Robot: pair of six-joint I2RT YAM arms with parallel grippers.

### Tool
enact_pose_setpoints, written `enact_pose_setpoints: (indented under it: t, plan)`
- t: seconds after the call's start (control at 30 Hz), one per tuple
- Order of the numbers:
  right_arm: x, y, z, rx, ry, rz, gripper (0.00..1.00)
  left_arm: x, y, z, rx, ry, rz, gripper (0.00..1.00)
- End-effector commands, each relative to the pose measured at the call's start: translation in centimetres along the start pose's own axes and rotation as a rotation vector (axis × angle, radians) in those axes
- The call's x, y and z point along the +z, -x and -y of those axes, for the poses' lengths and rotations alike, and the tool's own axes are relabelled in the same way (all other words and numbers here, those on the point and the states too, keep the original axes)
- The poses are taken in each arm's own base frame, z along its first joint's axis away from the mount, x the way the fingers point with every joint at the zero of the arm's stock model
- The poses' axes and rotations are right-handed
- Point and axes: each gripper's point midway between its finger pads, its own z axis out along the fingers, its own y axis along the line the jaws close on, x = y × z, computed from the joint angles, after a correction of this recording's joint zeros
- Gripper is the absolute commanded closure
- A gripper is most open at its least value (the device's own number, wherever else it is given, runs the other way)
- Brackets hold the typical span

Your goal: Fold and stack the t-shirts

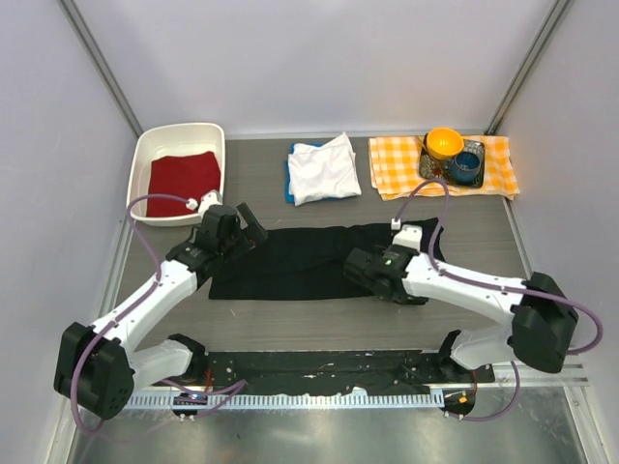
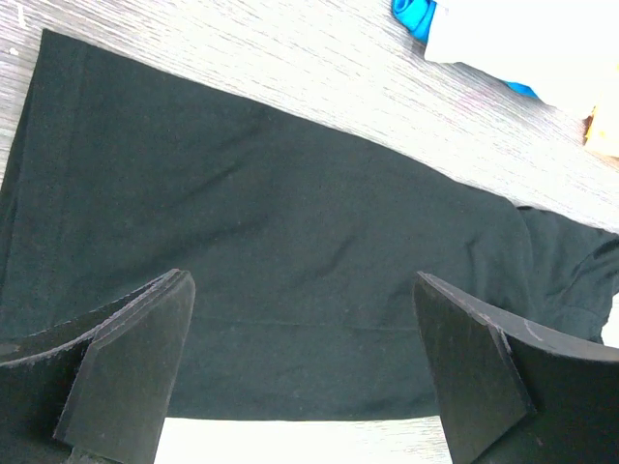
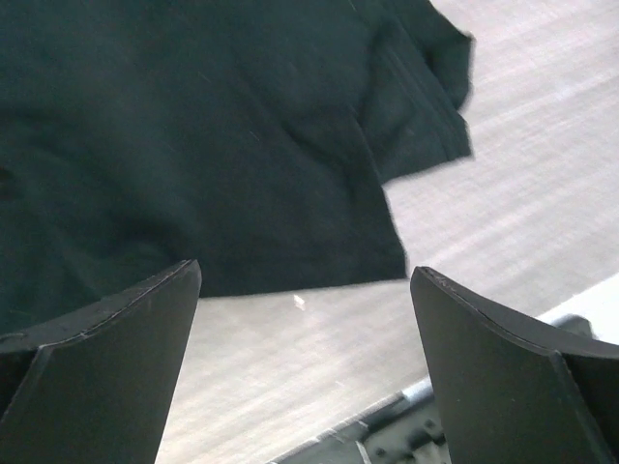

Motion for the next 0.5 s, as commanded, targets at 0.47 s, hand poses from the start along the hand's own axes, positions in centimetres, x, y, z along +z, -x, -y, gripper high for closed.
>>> enact_pose_setpoints:
  t: [0.47]
  plan:
    - [7.1,13.8,-9.4,0.305,0.405,0.149,0.0,2.5,-1.3,1.6,0.14,-0.118,-0.031,0.0]
